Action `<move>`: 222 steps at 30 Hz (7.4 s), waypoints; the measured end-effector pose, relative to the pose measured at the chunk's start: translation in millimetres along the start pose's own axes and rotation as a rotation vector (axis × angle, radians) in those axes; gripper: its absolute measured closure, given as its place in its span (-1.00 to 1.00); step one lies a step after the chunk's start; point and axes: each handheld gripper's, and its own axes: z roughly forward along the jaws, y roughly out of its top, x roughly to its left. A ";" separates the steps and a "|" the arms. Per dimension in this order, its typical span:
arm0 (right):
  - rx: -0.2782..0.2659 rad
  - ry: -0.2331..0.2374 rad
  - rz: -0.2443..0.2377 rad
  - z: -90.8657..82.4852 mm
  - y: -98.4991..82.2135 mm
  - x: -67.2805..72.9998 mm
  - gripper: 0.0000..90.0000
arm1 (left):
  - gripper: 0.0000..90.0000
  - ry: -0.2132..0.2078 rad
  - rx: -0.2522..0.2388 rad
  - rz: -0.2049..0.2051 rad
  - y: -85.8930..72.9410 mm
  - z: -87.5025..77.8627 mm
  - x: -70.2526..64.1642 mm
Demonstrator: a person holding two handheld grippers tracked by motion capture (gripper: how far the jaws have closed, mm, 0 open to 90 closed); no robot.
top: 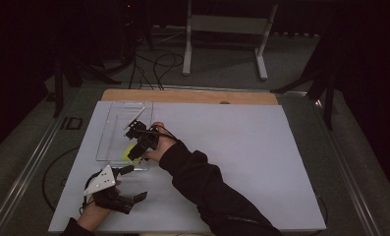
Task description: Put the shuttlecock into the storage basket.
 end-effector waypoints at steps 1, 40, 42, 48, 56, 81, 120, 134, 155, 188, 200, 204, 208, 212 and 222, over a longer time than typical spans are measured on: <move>0.004 0.015 -0.011 -0.8 0.1 0.1 -0.45 | -1.00 0.000 0.000 0.001 0.0 -0.1 0.0; -0.058 -0.011 -0.032 -24.7 -13.1 -7.4 -0.83 | -1.00 -0.004 0.003 -0.003 0.3 2.5 0.5; -0.065 -0.019 -0.036 -25.4 -14.2 -7.9 -0.83 | -1.00 -0.004 0.004 -0.003 0.3 2.5 0.5; -0.071 -0.023 -0.042 -29.4 -18.2 -10.3 -0.83 | -1.00 -0.004 0.005 -0.003 0.3 2.7 0.9; -0.092 -0.045 -0.058 -37.5 -26.9 -13.0 -0.83 | -1.00 -0.005 0.002 -0.006 0.3 2.6 1.0; -0.141 -0.075 -0.071 -53.3 -63.5 -24.9 -0.82 | -1.00 -0.005 0.013 -0.005 -0.1 4.2 1.4; -0.240 -0.078 -0.012 -77.7 -154.1 -71.2 -0.81 | -1.00 -0.003 0.018 -0.004 0.0 5.3 1.4; -0.271 -0.098 0.007 -81.6 -194.4 -86.3 -0.81 | -1.00 -0.003 0.018 -0.006 0.0 5.7 1.4; -0.293 -0.125 0.079 -85.8 -256.7 -109.1 -0.81 | -1.00 -0.004 0.019 -0.010 -0.1 5.8 1.8; -0.351 -0.268 0.189 -113.5 -351.9 -125.0 -0.81 | -1.00 -0.016 0.030 -0.005 -0.1 7.2 1.0; -0.387 -0.290 0.198 -121.7 -370.9 -126.7 -0.81 | -1.00 -0.020 0.035 -0.002 0.0 7.6 0.7; -0.399 -0.308 0.197 -123.0 -375.4 -126.0 -0.81 | -1.00 -0.022 0.035 -0.003 -0.1 8.2 1.0; -0.399 -0.307 0.190 -121.5 -377.2 -127.3 -0.81 | -1.00 -0.026 0.039 -0.008 -0.3 9.1 0.9; -0.409 -0.288 0.176 -120.3 -377.8 -127.7 -0.81 | -1.00 -0.030 0.041 -0.010 -0.4 9.5 1.2; -0.388 -0.264 0.153 -115.8 -375.8 -126.0 -0.81 | -1.00 -0.033 0.041 -0.011 -0.5 9.7 1.5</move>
